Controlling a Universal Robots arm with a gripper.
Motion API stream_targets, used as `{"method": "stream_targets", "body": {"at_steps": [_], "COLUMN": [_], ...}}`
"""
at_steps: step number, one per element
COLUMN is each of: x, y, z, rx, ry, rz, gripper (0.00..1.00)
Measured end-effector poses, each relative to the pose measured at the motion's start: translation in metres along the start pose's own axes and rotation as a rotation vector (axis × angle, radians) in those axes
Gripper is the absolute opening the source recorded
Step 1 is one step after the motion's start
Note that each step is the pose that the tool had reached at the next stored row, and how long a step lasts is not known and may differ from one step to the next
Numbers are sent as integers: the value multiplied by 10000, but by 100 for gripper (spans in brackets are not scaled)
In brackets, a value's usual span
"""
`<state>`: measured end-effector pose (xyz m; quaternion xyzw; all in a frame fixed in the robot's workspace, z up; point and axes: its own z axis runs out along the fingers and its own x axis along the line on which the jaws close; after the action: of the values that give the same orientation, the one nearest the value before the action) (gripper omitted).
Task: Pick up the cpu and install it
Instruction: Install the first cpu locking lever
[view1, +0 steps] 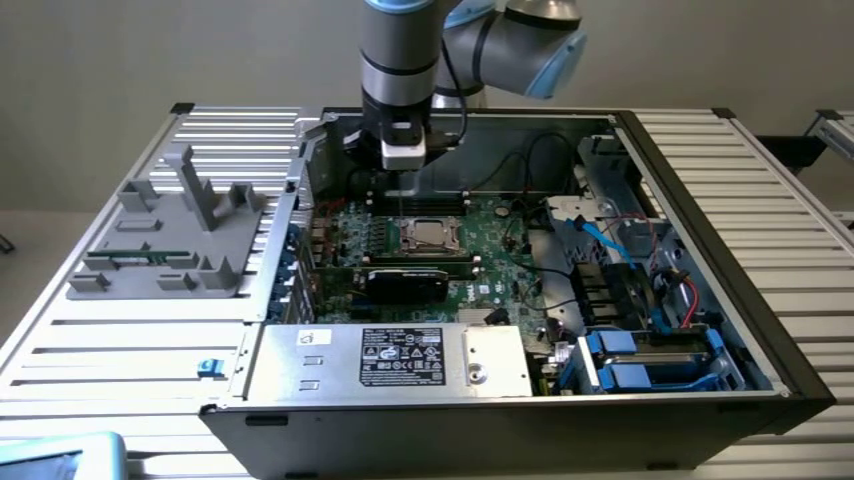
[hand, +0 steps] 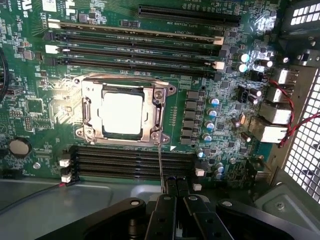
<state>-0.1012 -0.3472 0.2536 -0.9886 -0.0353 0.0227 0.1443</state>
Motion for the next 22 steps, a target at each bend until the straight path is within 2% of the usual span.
{"method": "stream_targets", "body": {"at_steps": [3, 7, 13, 19, 22], "x": [26, 63, 63, 63, 58], "y": [2, 4, 4, 11, 21], "z": [-2, -4, -4, 18, 53], "rx": [14, 37, 45, 63, 72], "ry": [71, 134, 147, 360, 448], "rz": [-4, 0, 34, 728, 1017], "gripper": [12, 12, 12, 12, 12]}}
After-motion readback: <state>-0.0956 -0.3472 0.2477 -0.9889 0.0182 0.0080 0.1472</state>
